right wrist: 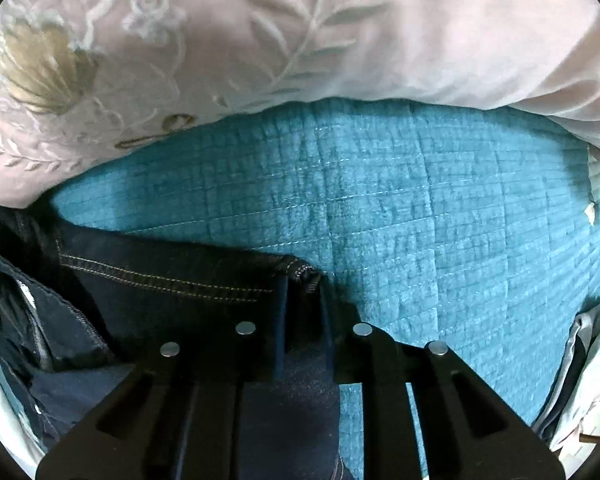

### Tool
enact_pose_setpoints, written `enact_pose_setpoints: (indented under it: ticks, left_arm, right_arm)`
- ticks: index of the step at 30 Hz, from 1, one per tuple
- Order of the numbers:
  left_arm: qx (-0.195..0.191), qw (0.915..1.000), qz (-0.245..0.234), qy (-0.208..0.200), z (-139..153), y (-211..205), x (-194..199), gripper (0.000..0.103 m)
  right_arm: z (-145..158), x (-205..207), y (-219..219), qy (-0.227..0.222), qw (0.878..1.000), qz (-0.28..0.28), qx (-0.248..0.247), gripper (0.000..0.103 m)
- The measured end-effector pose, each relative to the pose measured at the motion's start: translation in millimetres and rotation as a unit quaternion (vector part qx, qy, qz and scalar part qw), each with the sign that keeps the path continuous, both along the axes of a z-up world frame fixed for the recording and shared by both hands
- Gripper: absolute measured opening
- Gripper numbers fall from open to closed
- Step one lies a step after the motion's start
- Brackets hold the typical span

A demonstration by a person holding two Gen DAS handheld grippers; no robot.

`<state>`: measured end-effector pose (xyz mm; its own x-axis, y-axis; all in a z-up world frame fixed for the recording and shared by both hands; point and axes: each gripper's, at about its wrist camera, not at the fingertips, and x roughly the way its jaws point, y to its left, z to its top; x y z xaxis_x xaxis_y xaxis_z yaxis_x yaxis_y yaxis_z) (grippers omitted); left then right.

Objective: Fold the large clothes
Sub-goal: 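Grasp the jacket hem edge with both grippers, then lift the jacket with both grippers and flip it over, back side up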

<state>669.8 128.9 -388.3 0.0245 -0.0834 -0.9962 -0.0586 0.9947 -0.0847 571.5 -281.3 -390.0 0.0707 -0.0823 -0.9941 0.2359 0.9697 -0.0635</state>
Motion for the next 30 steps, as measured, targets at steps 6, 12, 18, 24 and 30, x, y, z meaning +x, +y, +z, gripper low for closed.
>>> enact_pose_setpoints:
  ticks: [6, 12, 18, 24, 30]
  left_arm:
    - [0.002, 0.9999, -0.008, -0.006, 13.8, -1.8, -14.5, 0.012]
    - [0.020, 0.9993, -0.024, -0.022, 36.4, -14.2, -16.6, 0.012]
    - [0.012, 0.9989, -0.033, -0.032, 69.1, -39.2, -31.1, 0.011]
    - [0.011, 0.9983, -0.044, -0.036, 102.2, -49.7, -69.5, 0.011]
    - [0.001, 0.9982, -0.044, -0.041, 118.1, -41.1, -104.4, 0.011]
  right_arm:
    - [22.5, -16.3, -3.9, -0.018, 1.000, -0.006, 0.012, 0.007]
    - [47.0, -18.8, -6.8, -0.030, 0.999, 0.002, 0.017, 0.006]
    - [72.6, -43.9, 5.0, -0.042, 0.999, 0.013, 0.014, 0.005]
    - [98.7, -62.6, 12.4, -0.052, 0.998, 0.020, 0.017, 0.005]
    - [103.5, -81.0, -3.0, -0.063, 0.997, 0.028, 0.021, 0.005]
